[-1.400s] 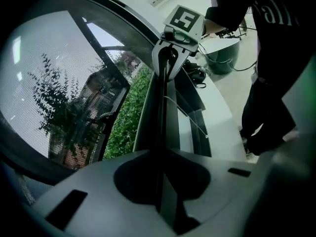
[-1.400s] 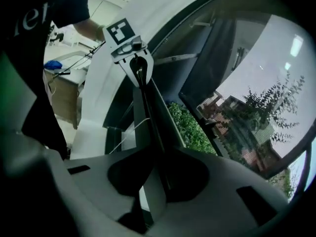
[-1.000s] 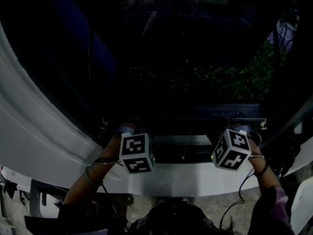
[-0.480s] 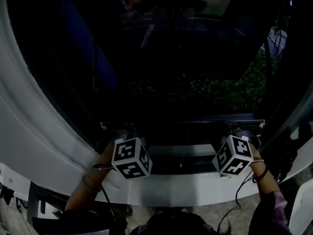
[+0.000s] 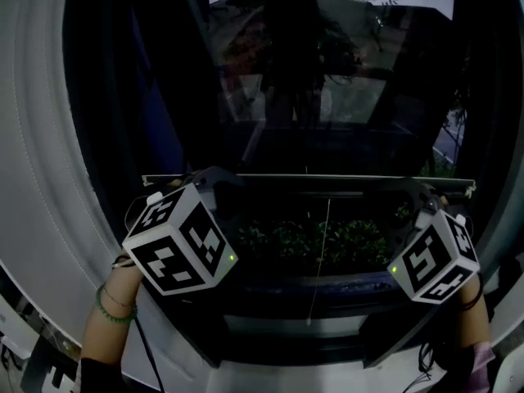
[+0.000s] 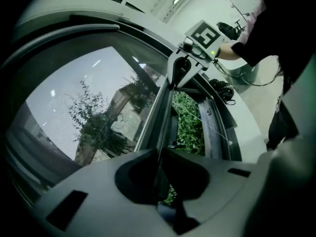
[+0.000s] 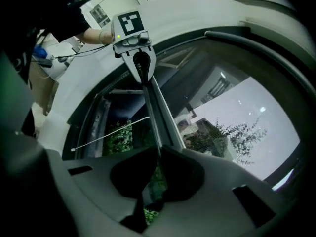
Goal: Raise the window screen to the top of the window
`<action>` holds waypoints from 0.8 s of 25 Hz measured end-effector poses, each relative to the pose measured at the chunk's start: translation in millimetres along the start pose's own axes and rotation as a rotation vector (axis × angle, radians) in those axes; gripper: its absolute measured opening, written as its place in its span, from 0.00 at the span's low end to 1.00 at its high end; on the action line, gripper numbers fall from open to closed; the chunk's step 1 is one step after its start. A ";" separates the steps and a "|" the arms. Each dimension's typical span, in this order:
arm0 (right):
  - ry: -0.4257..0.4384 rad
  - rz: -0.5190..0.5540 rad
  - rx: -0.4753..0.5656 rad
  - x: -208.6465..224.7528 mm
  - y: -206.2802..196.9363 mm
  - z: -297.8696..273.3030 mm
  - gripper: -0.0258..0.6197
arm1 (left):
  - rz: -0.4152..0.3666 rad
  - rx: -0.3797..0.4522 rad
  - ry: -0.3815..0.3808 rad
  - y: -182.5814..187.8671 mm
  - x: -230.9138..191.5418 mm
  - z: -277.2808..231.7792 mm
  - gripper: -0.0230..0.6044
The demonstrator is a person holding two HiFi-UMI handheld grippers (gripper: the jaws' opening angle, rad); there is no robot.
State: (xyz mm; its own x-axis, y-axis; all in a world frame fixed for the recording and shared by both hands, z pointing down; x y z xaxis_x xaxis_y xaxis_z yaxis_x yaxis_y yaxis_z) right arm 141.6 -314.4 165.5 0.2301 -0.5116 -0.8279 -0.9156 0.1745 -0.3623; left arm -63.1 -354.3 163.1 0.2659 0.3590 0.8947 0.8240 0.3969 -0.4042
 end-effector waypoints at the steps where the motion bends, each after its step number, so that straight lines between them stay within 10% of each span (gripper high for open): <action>1: -0.017 0.011 -0.002 10.9 5.8 5.0 0.09 | 0.002 0.006 0.010 4.7 -13.4 2.8 0.09; 20: -0.254 0.077 0.066 134.6 52.8 86.0 0.10 | -0.035 0.039 0.202 88.5 -149.3 39.9 0.10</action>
State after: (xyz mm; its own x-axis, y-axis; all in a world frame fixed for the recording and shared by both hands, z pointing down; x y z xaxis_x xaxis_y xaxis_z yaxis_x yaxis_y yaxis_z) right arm 152.6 -301.7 -1.9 0.2439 -0.2686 -0.9319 -0.9119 0.2636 -0.3146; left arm -49.8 -339.1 -13.8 0.3357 0.1698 0.9265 0.8155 0.4399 -0.3761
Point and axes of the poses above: the fingertips, and each gripper's own axes: z backward along the fingers, x to its right, y out of its top, the point moved 6 cm from there along z, backward along the fingers, and after that the axes turned 13 degrees about y, right-handed, at the moved point
